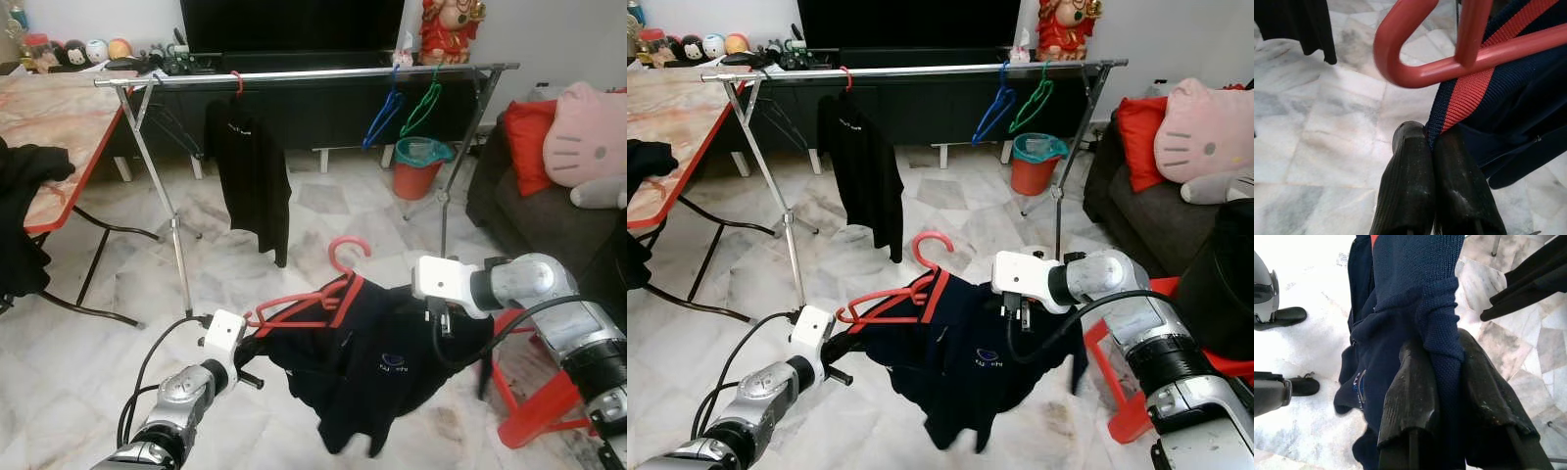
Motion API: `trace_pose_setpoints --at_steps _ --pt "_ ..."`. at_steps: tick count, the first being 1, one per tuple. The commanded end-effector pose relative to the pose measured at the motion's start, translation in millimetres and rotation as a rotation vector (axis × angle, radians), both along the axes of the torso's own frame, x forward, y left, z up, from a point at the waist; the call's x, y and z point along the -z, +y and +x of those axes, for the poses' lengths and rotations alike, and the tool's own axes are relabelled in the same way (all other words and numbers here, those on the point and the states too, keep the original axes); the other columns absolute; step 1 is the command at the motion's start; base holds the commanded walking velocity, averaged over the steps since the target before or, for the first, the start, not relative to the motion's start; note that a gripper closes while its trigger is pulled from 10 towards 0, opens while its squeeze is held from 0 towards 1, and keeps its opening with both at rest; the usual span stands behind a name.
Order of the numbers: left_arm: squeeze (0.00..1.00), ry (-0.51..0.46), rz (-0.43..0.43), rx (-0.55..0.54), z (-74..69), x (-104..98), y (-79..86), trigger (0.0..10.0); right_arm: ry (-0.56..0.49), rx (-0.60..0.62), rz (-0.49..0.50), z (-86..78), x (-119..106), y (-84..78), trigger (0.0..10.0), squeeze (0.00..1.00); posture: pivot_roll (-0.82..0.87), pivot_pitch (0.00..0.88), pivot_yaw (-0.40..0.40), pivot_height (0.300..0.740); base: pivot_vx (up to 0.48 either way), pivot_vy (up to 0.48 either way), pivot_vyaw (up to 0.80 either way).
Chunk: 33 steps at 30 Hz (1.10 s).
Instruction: Hang hanger
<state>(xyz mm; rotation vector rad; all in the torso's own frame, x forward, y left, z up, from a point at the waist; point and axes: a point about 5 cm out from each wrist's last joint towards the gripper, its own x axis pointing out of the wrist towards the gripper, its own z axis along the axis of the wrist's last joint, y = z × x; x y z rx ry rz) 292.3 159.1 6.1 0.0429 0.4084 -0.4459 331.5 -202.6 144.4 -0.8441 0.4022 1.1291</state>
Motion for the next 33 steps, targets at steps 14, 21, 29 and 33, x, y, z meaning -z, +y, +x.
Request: trace_pose_setpoints --at_steps 14,21,29,33 --pt "0.00 0.042 0.072 -0.034 -6.2 8 11.2 0.0 0.052 -0.024 0.181 -11.0 -23 -23.7 0.0 0.00 -0.18 0.000 -0.039 0.740 0.000 0.000 0.00" --pt "0.00 0.043 0.082 -0.035 -6.1 8 13.2 0.0 0.144 -0.075 0.128 -24.6 -22 -37.4 0.0 0.00 -0.18 0.000 -0.037 0.740 0.000 0.000 0.00" --pt "0.00 0.043 0.091 -0.033 -6.0 8 14.5 0.0 0.112 -0.011 -0.075 -22.8 -13 -53.9 0.0 0.00 -0.18 0.000 -0.031 0.740 0.000 0.000 0.00" --pt "0.00 0.043 0.095 -0.029 -5.7 7 14.6 0.0 -0.012 0.055 -0.213 -11.4 -9 -55.1 0.0 0.00 -0.18 0.000 -0.030 0.740 0.000 0.000 0.00"
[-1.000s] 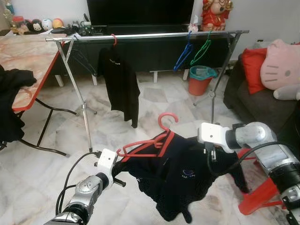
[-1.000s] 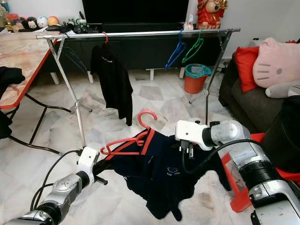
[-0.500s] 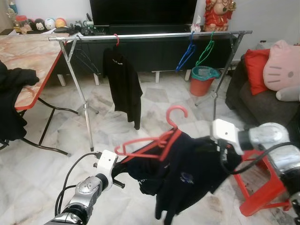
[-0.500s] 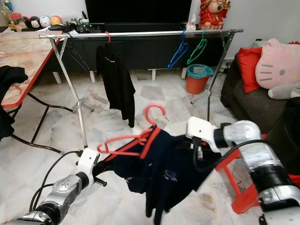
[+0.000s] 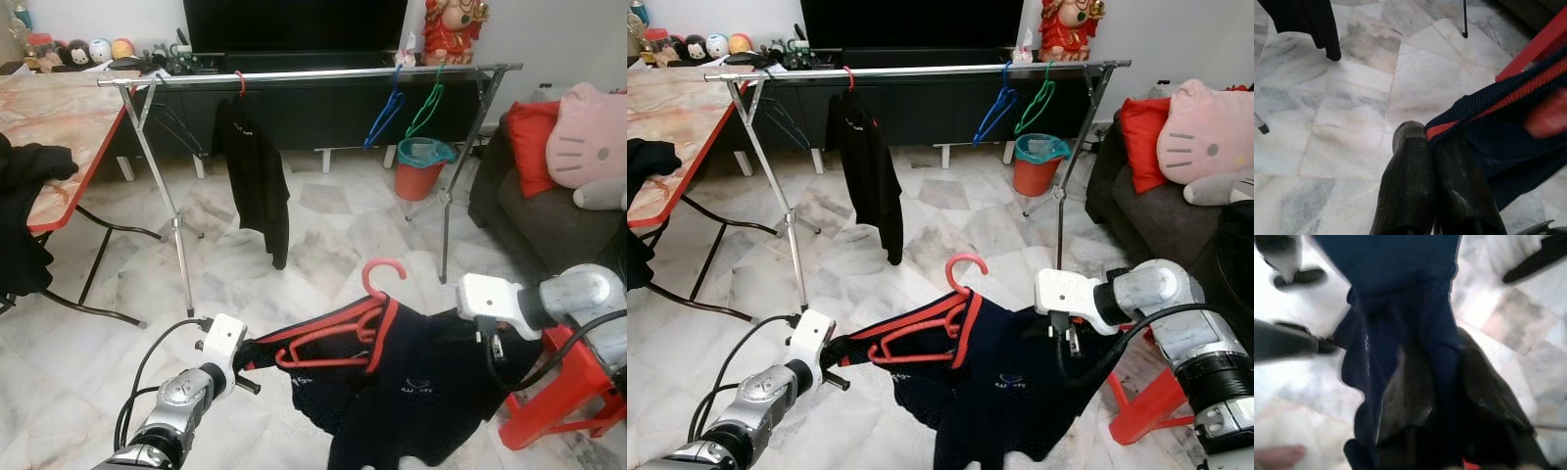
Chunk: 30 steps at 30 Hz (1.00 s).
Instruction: Hang hanger
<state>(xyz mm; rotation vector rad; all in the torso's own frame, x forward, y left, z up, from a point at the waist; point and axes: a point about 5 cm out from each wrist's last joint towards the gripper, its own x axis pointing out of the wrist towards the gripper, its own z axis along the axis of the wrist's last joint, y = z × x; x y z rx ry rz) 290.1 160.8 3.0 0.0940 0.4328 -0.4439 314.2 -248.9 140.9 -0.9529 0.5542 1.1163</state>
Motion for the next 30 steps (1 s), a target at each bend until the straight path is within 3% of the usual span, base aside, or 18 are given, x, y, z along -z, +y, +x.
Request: trace_pose_setpoints --at_steps 1,6,11,16,17,22,30 --pt "0.00 0.028 0.041 -0.038 -3.2 4 12.9 0.0 -0.083 0.033 -0.061 6.9 -12 -7.8 0.0 0.00 -0.17 0.000 -0.030 0.740 0.000 0.000 0.00" --pt "0.00 0.024 0.042 -0.035 -2.0 3 13.1 0.0 -0.104 0.001 -0.133 5.3 -3 0.1 0.0 0.00 -0.17 0.000 -0.032 0.740 0.000 0.000 0.00" --pt "0.00 0.020 0.025 -0.027 0.4 0 10.4 0.0 -0.127 0.007 -0.088 3.7 13 16.2 0.0 0.00 -0.17 0.000 -0.034 0.740 0.000 0.000 0.00" --pt "0.00 -0.022 -0.078 0.008 11.4 -14 2.1 0.0 -0.133 0.031 -0.079 0.2 29 28.4 0.0 0.00 -0.17 0.000 -0.038 0.740 0.000 0.000 0.00" --pt "0.00 -0.045 -0.135 0.033 16.5 -22 -2.1 0.0 -0.139 0.060 -0.061 0.7 33 32.0 0.0 0.00 -0.16 0.000 -0.038 0.740 0.000 0.000 0.00" --pt "0.00 -0.109 -0.252 0.132 30.3 -46 -13.5 0.0 -0.162 0.189 -0.073 4.3 51 38.6 0.0 0.00 -0.16 0.000 -0.038 0.740 0.000 0.000 0.00" --pt "0.00 -0.110 -0.299 0.292 32.1 -62 -21.4 0.0 -0.186 0.335 -0.071 7.4 67 49.2 0.0 0.00 -0.15 0.000 -0.030 0.740 0.000 0.000 0.00"
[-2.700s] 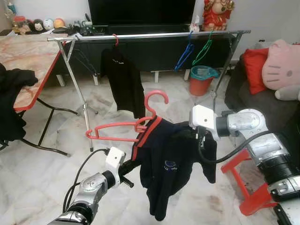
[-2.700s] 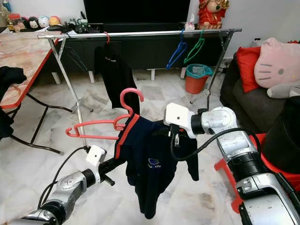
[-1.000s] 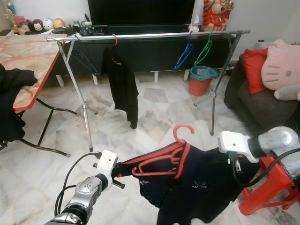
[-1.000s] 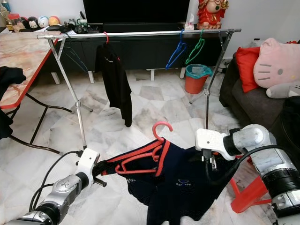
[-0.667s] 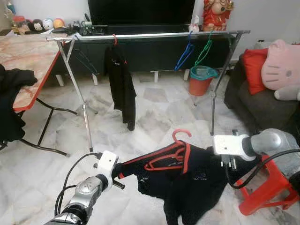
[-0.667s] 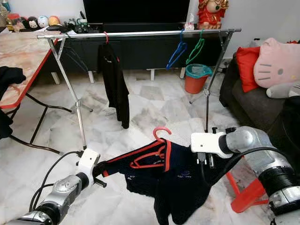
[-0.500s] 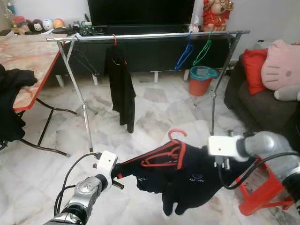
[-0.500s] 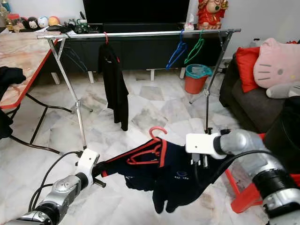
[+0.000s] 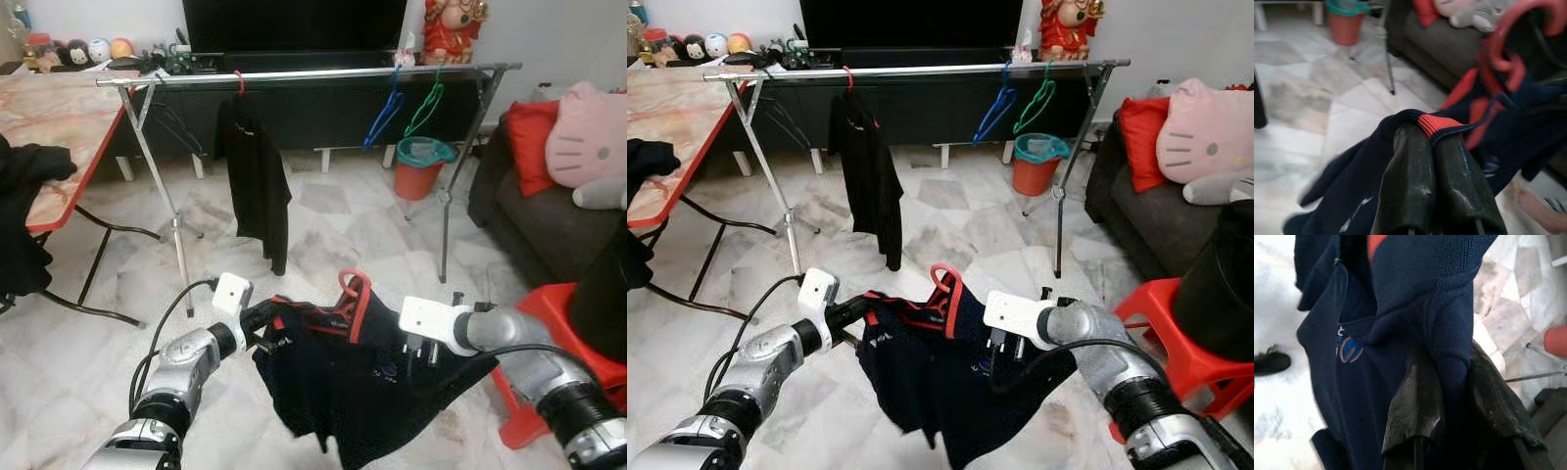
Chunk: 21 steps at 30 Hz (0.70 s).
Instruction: Hang hanger
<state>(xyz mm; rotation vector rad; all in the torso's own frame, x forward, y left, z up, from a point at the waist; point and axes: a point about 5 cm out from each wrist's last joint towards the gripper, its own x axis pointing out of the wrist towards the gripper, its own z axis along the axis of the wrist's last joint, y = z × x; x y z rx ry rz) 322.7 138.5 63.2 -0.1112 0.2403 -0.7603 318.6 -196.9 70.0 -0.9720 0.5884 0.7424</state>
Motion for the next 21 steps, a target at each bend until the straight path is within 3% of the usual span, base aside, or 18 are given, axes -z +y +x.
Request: trace_pose_setpoints --at_steps 1,4,7,10,17,21 --pt "0.00 0.010 -0.005 0.050 -2.4 -2 0.0 0.0 -0.052 0.059 0.034 5.0 -3 1.1 0.0 0.00 -0.14 0.000 -0.029 0.740 0.000 0.000 0.00" --pt "0.00 0.020 -0.012 0.072 -4.4 -2 -1.0 0.0 -0.063 0.127 0.153 7.6 -2 10.3 0.0 0.00 -0.14 0.000 -0.026 0.740 0.000 0.000 0.00" --pt "0.00 0.026 -0.003 0.109 -6.2 -3 -4.2 0.0 -0.011 0.174 0.352 7.1 -3 23.9 0.0 0.00 -0.13 0.000 -0.023 0.740 0.000 0.000 0.00" --pt "0.00 0.029 0.025 0.127 -6.9 -3 -4.8 0.0 -0.042 0.159 0.446 8.7 -8 34.8 0.0 0.00 -0.13 0.000 -0.015 0.740 0.000 0.000 0.00" --pt "0.00 0.021 0.050 0.188 -10.7 -5 -7.0 0.0 -0.059 0.189 0.411 7.1 -3 24.3 0.0 0.00 -0.13 0.000 -0.006 0.740 0.000 0.000 0.00" --pt "0.00 0.004 0.057 0.242 -11.1 -12 -10.6 0.0 -0.126 0.276 0.404 11.0 0 14.7 0.0 0.00 -0.13 0.000 -0.002 0.740 0.000 0.000 0.00"
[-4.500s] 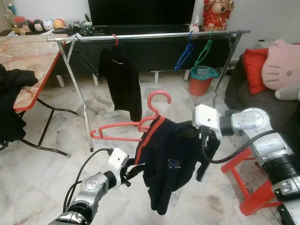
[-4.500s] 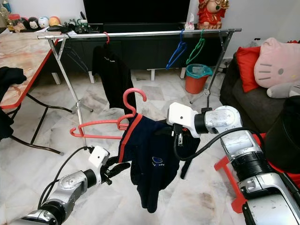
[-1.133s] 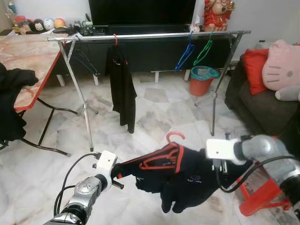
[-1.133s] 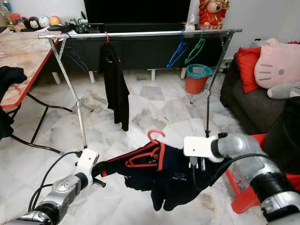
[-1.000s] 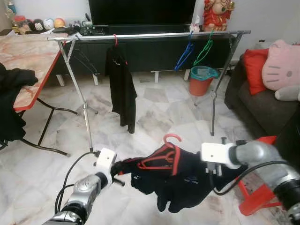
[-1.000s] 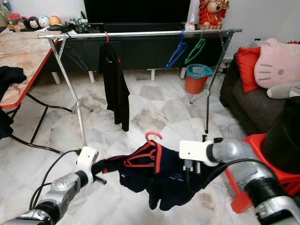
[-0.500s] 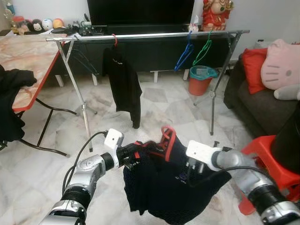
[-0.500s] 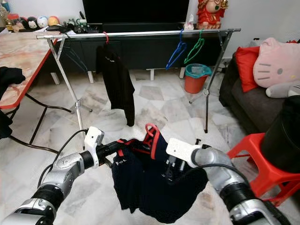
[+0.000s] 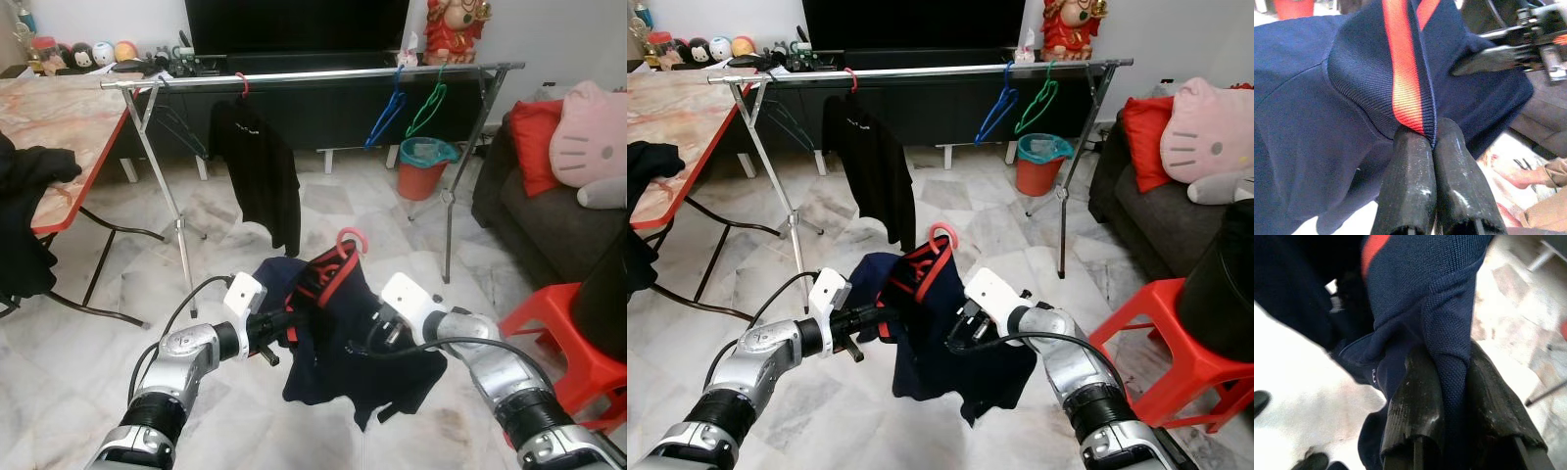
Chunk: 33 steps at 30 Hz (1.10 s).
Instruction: Hang hanger
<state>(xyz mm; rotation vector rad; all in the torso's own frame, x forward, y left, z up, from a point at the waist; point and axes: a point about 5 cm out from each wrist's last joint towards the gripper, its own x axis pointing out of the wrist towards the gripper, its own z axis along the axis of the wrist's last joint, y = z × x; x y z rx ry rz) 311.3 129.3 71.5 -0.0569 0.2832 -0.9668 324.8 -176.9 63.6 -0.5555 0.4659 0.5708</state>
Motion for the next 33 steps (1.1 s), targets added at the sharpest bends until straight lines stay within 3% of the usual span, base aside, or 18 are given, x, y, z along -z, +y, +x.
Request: trace_pose_setpoints --at_steps 1,4,7,11,13,14,15,16,17,18,20,21,22,23,33 --pt "0.00 -0.014 0.007 0.053 -0.3 -6 -3.3 0.0 -0.050 0.087 0.011 5.3 -4 -8.3 0.0 0.00 -0.12 0.000 -0.001 0.740 0.000 0.000 0.00" --pt "0.00 -0.013 -0.013 0.078 -1.7 -9 -5.4 0.0 -0.062 0.142 0.007 5.9 -1 -11.7 0.0 0.00 -0.12 0.000 -0.002 0.740 0.000 0.000 0.00" --pt "0.00 -0.012 -0.015 0.118 -5.8 -12 -6.8 0.0 -0.100 0.250 0.117 10.5 -2 -9.4 0.0 0.00 -0.11 0.000 0.003 0.740 0.000 0.000 0.00" --pt "0.00 -0.015 0.010 0.119 -6.5 -11 -5.9 0.0 -0.109 0.250 0.144 12.9 -3 -4.0 0.0 0.00 -0.11 0.000 0.003 0.740 0.000 0.000 0.00" --pt "0.00 -0.024 0.046 0.119 -7.0 -10 -5.2 3.4 -0.138 0.240 0.182 15.8 -6 1.4 0.0 0.00 -0.10 0.000 0.001 0.740 0.000 0.000 0.00" --pt "0.00 -0.024 0.046 0.119 -7.0 -10 -5.2 3.4 -0.138 0.240 0.182 15.8 -6 1.4 0.0 0.00 -0.10 0.000 0.001 0.740 0.000 0.000 0.00" --pt "0.00 -0.022 0.048 0.117 -7.5 -10 -5.2 7.6 -0.150 0.244 0.204 16.8 -8 2.7 0.0 0.00 -0.10 0.000 0.001 0.740 0.000 0.000 0.00" --pt "0.00 -0.020 0.047 0.117 -7.9 -10 -5.2 8.5 -0.159 0.243 0.207 17.2 -9 3.0 0.0 0.00 -0.10 0.000 0.001 0.740 0.000 0.000 0.00" --pt "0.00 -0.019 0.047 0.117 -8.2 -10 -5.2 8.5 -0.164 0.242 0.207 17.4 -9 3.2 0.0 0.00 -0.10 0.000 0.001 0.740 0.000 0.000 0.00" --pt "0.00 -0.015 0.047 0.112 -8.3 -9 -4.7 10.0 -0.179 0.245 0.210 18.1 -10 2.7 0.0 0.00 -0.10 0.000 0.001 0.740 0.000 0.000 0.00" --pt "0.00 -0.012 0.046 0.110 -8.4 -9 -4.4 10.0 -0.183 0.247 0.212 18.3 -10 2.4 0.0 0.00 -0.11 0.000 0.002 0.740 0.000 0.000 0.00" --pt "0.66 -0.010 0.040 0.111 -7.9 -11 -3.5 10.0 -0.200 0.244 0.202 18.7 -10 1.8 0.0 0.00 -0.11 0.000 0.000 0.740 0.000 0.000 0.00" --pt "0.66 -0.010 0.040 0.111 -7.9 -11 -3.5 10.0 -0.200 0.244 0.202 18.7 -10 1.8 0.0 0.00 -0.11 0.000 0.000 0.740 0.000 0.000 0.00" --pt "1.00 -0.011 0.036 0.113 -7.7 -13 -3.2 10.0 -0.209 0.240 0.191 18.6 -10 1.5 0.0 0.00 -0.11 0.000 0.000 0.740 0.000 0.000 0.00" --pt "1.00 -0.016 -0.012 0.131 -9.5 -20 -4.7 10.0 -0.224 0.237 0.189 17.7 -8 0.7 0.0 0.00 -0.10 0.000 0.001 0.740 0.000 0.000 0.00"
